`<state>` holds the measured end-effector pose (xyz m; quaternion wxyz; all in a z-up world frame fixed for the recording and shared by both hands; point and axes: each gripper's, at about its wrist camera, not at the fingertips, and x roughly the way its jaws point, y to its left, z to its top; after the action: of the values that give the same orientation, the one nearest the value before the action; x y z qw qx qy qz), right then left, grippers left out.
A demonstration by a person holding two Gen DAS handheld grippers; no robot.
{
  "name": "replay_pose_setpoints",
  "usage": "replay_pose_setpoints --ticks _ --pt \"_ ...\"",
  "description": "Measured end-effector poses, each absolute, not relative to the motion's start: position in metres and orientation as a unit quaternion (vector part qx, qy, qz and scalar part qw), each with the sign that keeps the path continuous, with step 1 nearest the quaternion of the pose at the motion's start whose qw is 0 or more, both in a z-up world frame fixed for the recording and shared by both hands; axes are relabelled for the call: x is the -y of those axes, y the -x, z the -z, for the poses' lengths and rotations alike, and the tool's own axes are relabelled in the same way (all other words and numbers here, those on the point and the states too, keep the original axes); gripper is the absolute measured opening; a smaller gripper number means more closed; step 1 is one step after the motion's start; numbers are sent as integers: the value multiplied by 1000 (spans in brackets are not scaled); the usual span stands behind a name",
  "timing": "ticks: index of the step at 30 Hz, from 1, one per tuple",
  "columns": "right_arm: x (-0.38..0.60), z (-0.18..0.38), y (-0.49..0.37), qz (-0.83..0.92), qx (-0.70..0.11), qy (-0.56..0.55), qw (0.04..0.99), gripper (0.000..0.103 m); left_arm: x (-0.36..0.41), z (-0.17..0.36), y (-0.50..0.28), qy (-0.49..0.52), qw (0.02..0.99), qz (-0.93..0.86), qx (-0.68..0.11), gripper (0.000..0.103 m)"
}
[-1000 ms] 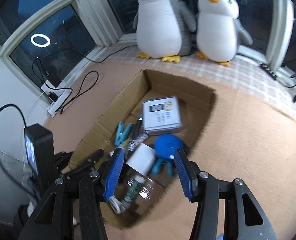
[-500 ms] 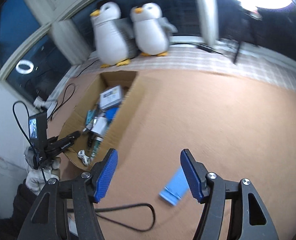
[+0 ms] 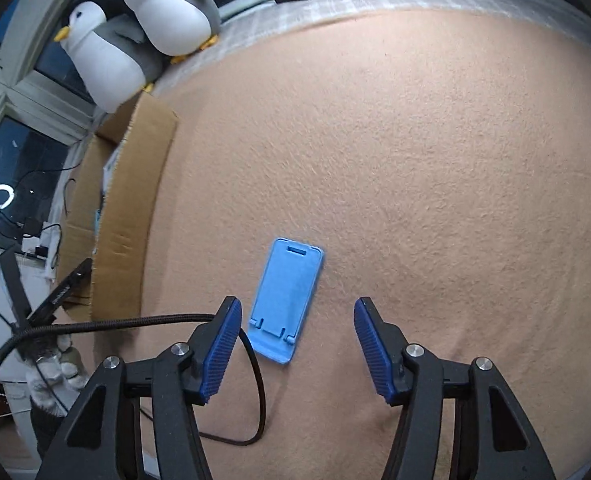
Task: Organize rigid objects
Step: 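Move the right gripper back to the light blue phone stand, then grasp the light blue phone stand with the right gripper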
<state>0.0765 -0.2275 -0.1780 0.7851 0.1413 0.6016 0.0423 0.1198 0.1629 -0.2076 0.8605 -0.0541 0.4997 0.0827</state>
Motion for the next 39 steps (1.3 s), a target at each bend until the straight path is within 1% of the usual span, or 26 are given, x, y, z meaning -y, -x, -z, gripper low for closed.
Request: replay_pose_setpoints --ticks 4,5,18,24,26,28,33,39 --pt "223 188 -82 -35 -610 -146 778 43 -167 208 -119 60 861 -78 -499 28" --pt "221 188 -85 -32 -609 -148 779 42 -167 208 -119 60 862 -77 -498 28" --pt "204 197 -94 21 -623 -128 772 42 -170 210 -116 64 866 -64 -492 28" --pt "181 198 -97 29 -632 -57 773 42 -173 211 -115 66 868 -53 -490 28" --pt "171 199 -97 27 -631 -18 775 37 -175 212 -116 68 868 -50 -489 28" --pt "166 200 -98 18 -631 4 776 37 -177 212 -116 72 868 -48 -488 28" --pt "166 199 -111 -6 -629 27 777 34 -178 213 -116 76 869 -46 -487 28" --pt "162 197 -138 -33 -608 71 790 33 -179 213 -116 78 868 -47 -488 28"
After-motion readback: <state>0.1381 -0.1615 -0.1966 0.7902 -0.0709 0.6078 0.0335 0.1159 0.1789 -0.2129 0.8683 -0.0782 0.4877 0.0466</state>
